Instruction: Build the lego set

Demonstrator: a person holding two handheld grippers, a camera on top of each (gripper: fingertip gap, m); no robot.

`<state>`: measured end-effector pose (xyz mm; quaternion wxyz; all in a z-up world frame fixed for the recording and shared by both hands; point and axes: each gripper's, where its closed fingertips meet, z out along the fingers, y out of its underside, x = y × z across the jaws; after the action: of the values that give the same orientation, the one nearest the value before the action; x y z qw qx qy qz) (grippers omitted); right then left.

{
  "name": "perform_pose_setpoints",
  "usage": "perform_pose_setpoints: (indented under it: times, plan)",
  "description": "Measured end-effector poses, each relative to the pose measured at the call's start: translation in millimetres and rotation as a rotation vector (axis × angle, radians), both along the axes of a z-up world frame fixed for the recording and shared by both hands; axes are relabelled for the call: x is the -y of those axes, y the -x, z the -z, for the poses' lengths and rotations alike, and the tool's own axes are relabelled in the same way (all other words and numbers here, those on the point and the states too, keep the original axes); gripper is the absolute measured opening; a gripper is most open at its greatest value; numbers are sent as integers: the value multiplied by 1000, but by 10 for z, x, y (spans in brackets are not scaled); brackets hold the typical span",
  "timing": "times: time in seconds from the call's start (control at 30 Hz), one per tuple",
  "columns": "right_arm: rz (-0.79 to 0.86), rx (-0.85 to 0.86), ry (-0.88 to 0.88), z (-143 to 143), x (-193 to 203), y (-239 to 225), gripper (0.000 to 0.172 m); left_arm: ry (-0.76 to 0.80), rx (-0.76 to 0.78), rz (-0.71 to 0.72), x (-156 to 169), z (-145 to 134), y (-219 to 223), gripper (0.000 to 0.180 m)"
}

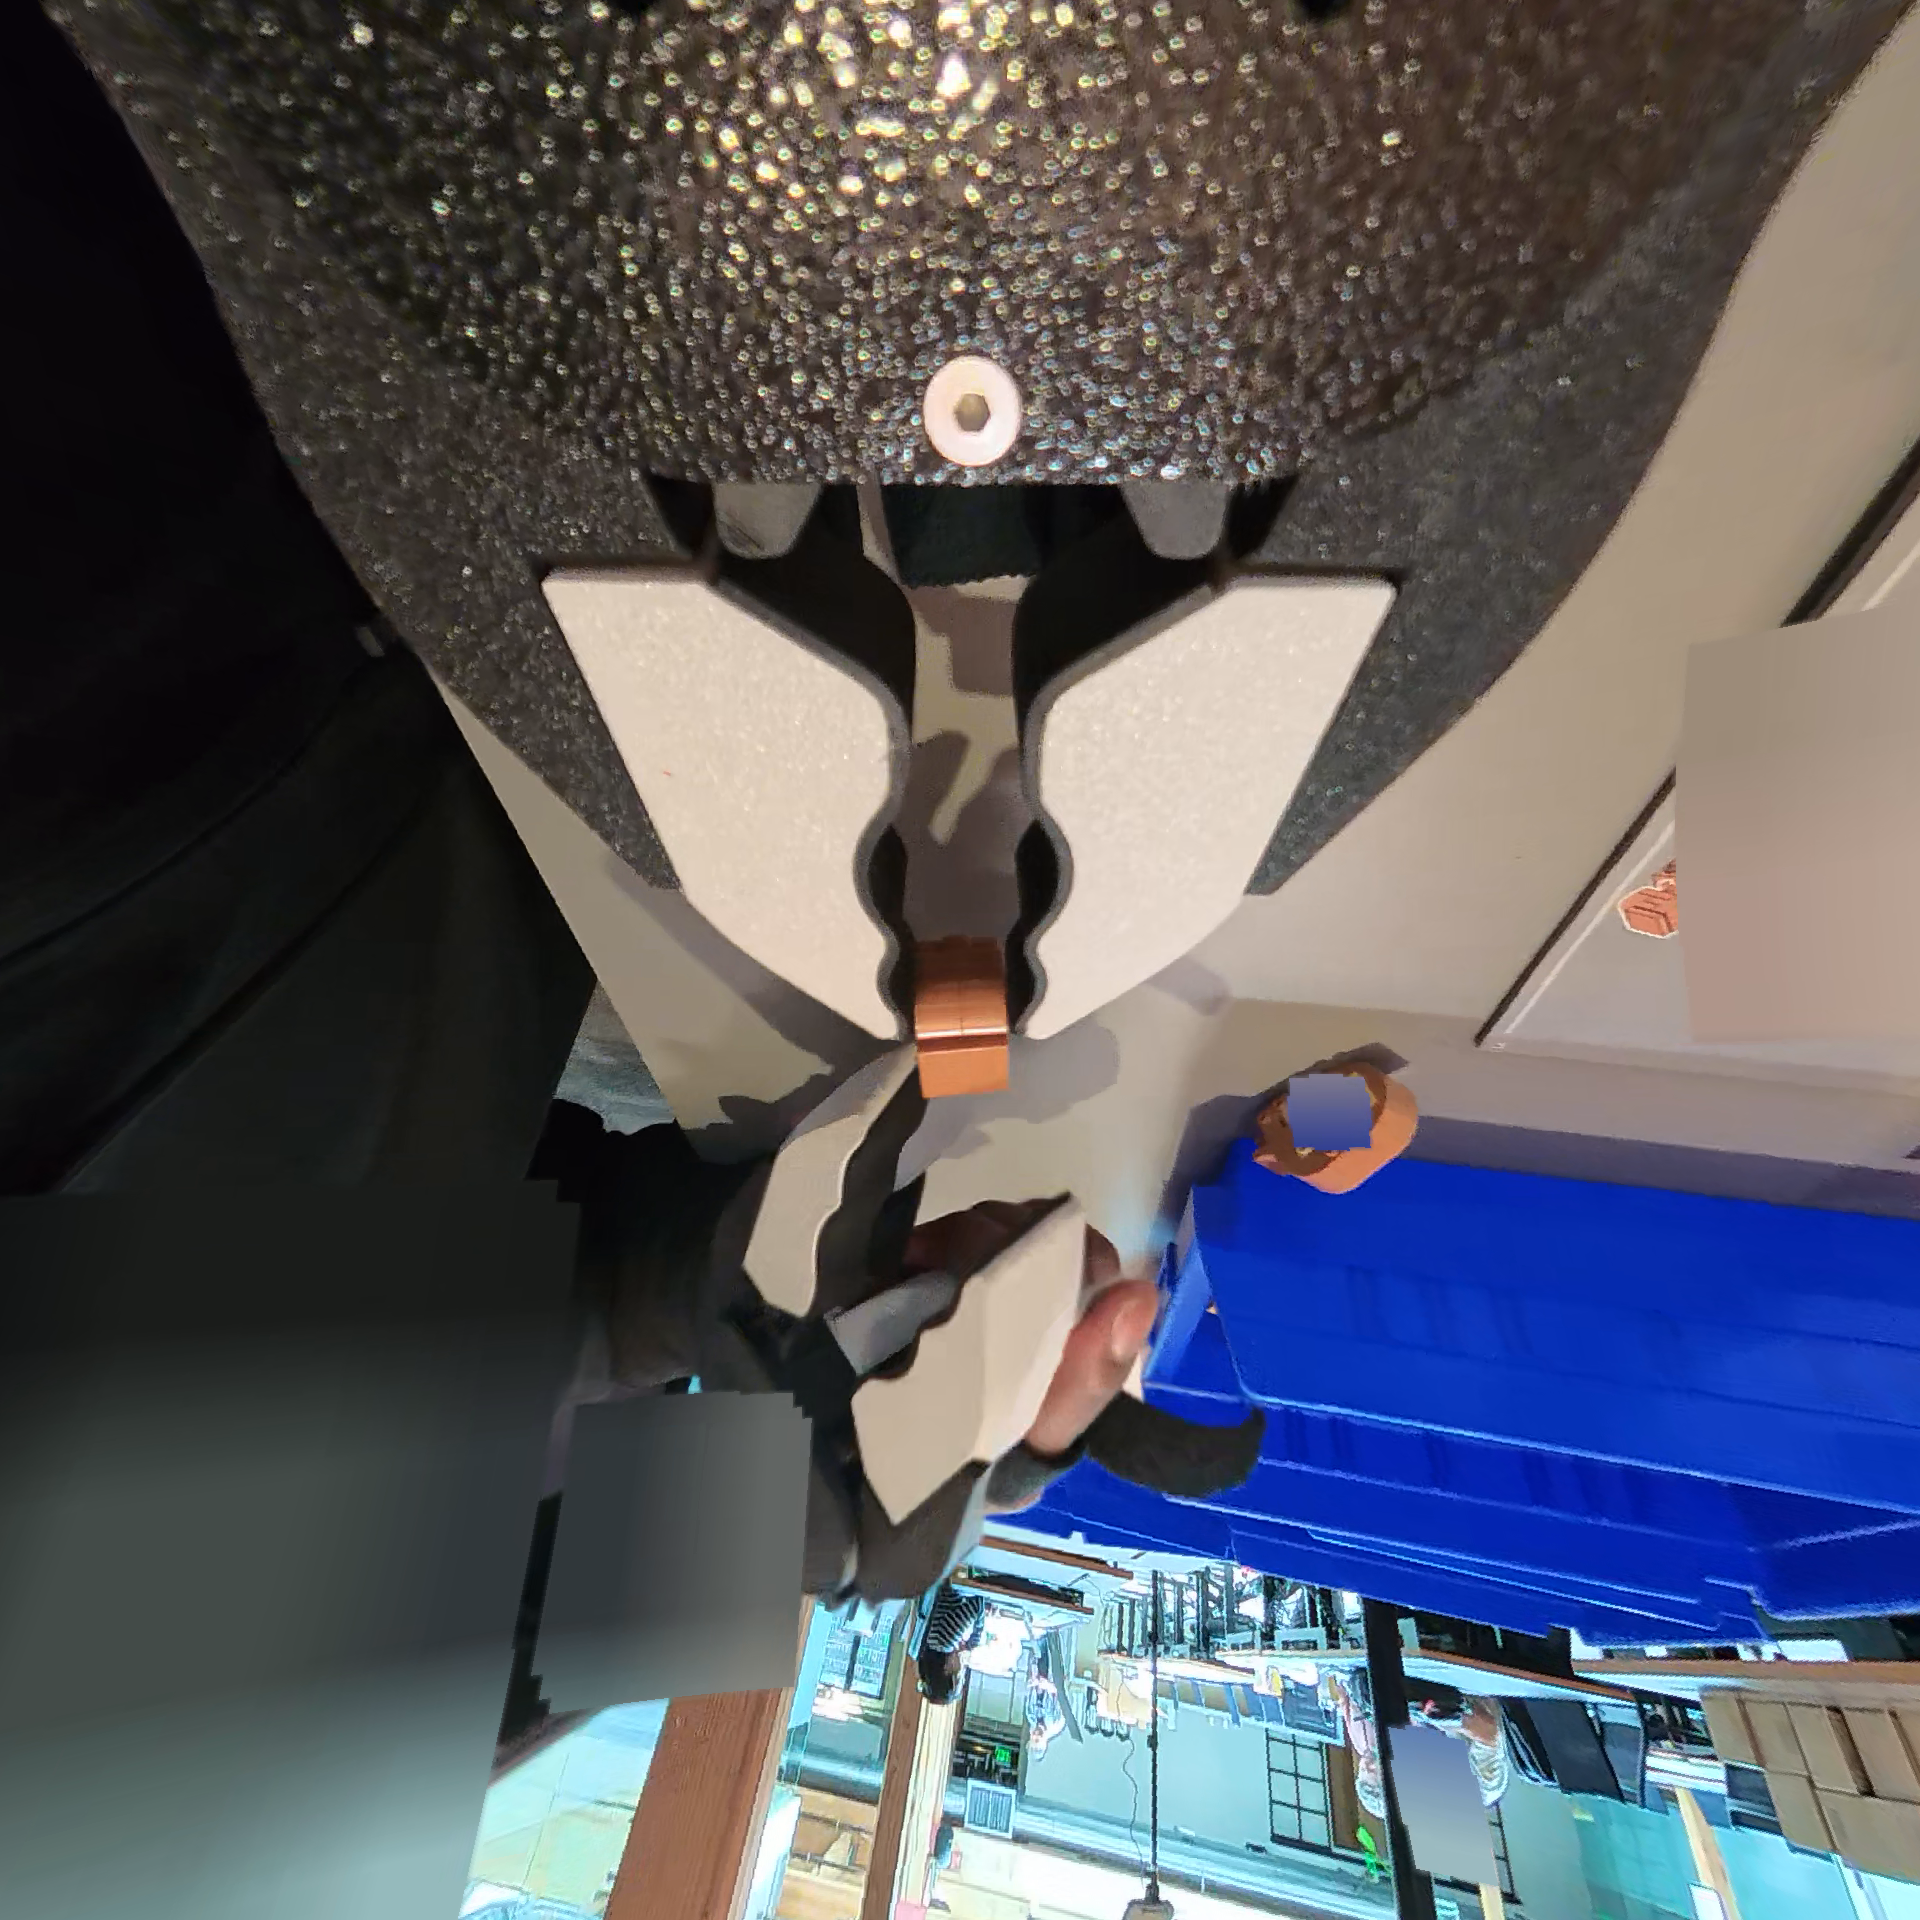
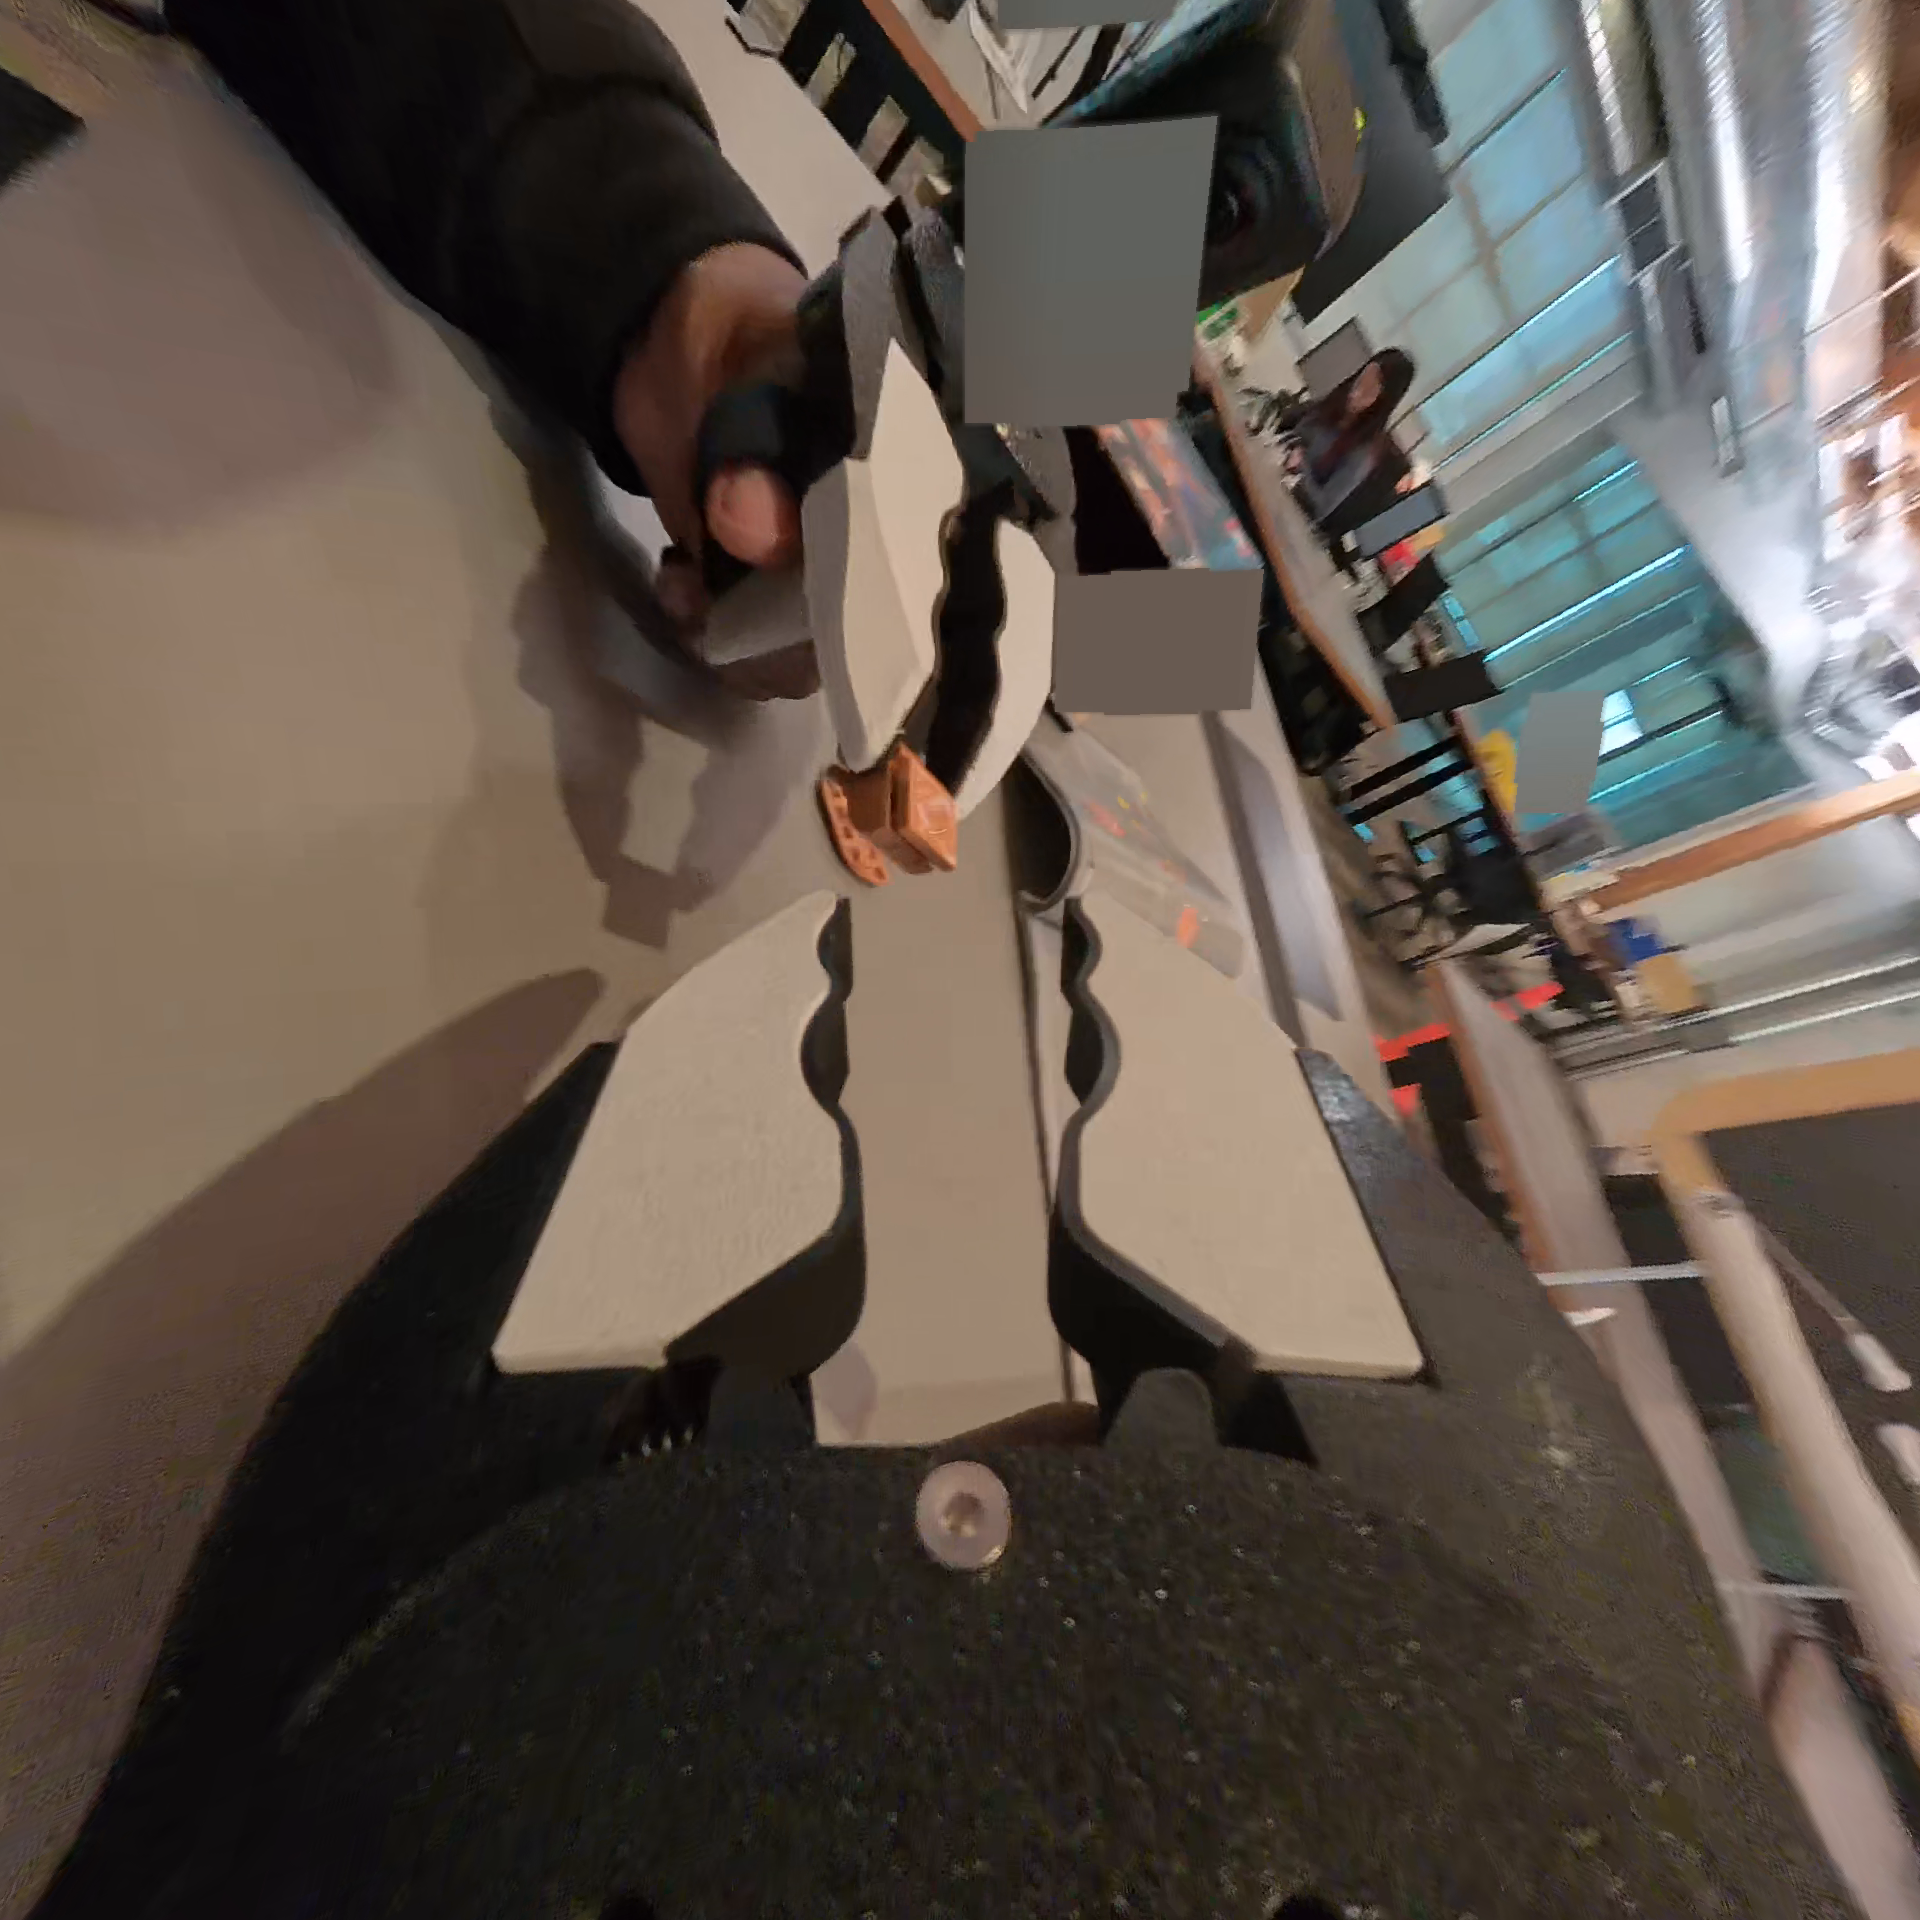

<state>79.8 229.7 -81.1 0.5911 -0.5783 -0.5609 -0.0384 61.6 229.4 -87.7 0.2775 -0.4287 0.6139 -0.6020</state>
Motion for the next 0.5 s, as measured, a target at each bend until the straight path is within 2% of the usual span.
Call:
perform_pose_setpoints:
  times: [0.3, 0.5]
  plan:
    - [-37, 156, -217, 52, 42, 144, 33, 0, 6, 0, 19, -27, 6, 16]
    - [-27, 172, -296, 29, 21, 201, 29, -4, 3, 5, 37, -20, 4, 16]
